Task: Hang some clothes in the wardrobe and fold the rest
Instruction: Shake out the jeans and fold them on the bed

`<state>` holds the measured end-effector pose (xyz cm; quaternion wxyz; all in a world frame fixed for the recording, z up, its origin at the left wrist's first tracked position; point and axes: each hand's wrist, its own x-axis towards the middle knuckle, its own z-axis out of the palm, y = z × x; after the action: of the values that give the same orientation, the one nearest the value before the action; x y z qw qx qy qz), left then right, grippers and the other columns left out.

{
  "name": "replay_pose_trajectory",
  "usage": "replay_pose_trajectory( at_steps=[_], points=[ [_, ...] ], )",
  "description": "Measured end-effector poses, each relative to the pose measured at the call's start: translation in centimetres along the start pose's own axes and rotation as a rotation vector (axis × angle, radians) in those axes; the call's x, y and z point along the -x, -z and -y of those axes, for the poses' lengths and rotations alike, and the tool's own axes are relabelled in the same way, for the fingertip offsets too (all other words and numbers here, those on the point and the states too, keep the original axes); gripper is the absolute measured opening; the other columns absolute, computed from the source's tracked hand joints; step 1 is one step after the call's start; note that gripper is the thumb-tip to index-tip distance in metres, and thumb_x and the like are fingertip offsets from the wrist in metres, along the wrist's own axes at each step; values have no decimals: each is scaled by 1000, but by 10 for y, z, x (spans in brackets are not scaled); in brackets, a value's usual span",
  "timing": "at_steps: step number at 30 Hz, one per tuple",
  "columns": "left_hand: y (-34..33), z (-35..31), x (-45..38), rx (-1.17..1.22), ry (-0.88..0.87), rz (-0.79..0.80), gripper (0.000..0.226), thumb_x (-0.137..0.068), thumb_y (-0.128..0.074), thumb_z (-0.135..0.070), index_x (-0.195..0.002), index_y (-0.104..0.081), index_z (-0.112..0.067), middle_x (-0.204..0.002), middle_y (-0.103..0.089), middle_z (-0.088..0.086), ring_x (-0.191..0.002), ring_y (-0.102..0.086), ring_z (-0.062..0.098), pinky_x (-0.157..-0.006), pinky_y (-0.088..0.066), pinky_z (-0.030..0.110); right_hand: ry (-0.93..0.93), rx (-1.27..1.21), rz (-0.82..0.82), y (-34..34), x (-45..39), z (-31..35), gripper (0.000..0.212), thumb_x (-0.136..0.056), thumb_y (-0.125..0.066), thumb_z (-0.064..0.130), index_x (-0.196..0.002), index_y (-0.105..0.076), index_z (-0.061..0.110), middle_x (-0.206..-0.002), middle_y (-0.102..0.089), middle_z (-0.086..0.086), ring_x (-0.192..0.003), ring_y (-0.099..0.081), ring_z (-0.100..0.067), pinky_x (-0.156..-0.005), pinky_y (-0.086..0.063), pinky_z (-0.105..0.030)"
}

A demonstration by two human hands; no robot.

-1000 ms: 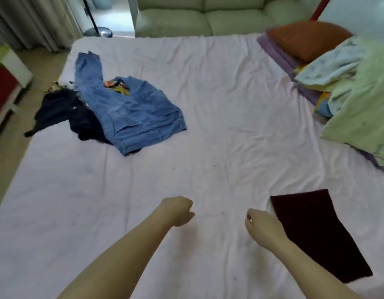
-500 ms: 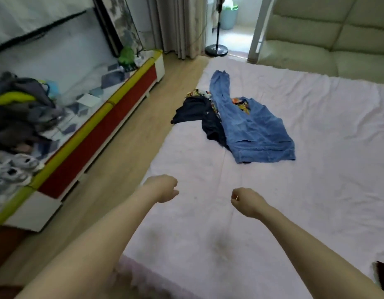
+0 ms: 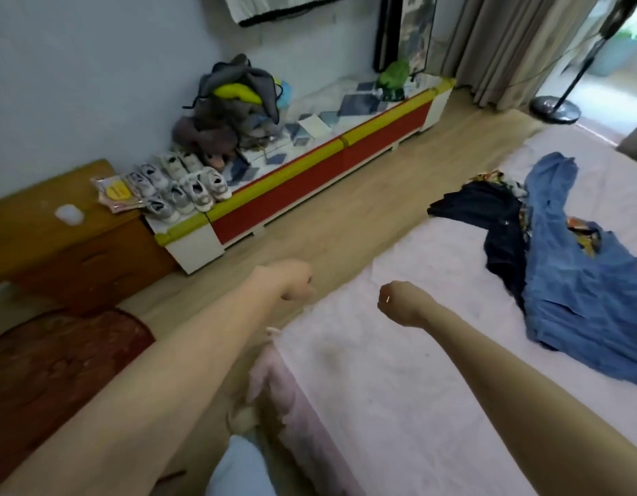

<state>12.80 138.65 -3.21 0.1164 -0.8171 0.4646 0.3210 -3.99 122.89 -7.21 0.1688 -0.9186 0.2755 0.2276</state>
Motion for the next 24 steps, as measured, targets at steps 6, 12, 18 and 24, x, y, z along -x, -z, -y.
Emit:
replay_pose_trajectory(
  at_steps=[6, 12, 18, 24],
  points=[
    [8, 127, -22, 98, 61, 43, 39, -98, -44, -33, -123, -59, -7, -124, -60, 9, -109, -58, 27, -94, -48, 40, 145, 62, 53, 23, -99, 121, 33, -97, -44, 24, -120, -56, 4, -125, -58, -15, -113, -55, -33, -88, -45, -33],
    [50, 304, -44, 87, 137, 48, 38, -98, -45, -34, -125, -58, -10, -126, -59, 9, -110, -56, 28, -89, -48, 36, 167, -46, 67, 62, -230, 282, 33, -95, -48, 20, -120, -57, 0, -124, -59, -20, -112, -56, -35, -92, -47, -37],
    [111, 411, -65, 65, 160, 41, 33, -99, -42, -35, -107, -57, -7, -111, -60, 12, -96, -57, 29, -74, -44, 36, 169, -151, 88, 104, -305, 361, 30, -96, -52, 20, -119, -60, 2, -123, -59, -17, -111, -55, -31, -88, -43, -33],
    [189, 441, -146, -64, 54, 63, 37, -98, -43, -36, -120, -57, -11, -115, -62, 8, -97, -60, 26, -78, -50, 37, 71, -289, 53, 154, -381, 334, 28, -95, -52, 15, -115, -61, -3, -119, -59, -20, -108, -58, -33, -85, -45, -35]
  ],
)
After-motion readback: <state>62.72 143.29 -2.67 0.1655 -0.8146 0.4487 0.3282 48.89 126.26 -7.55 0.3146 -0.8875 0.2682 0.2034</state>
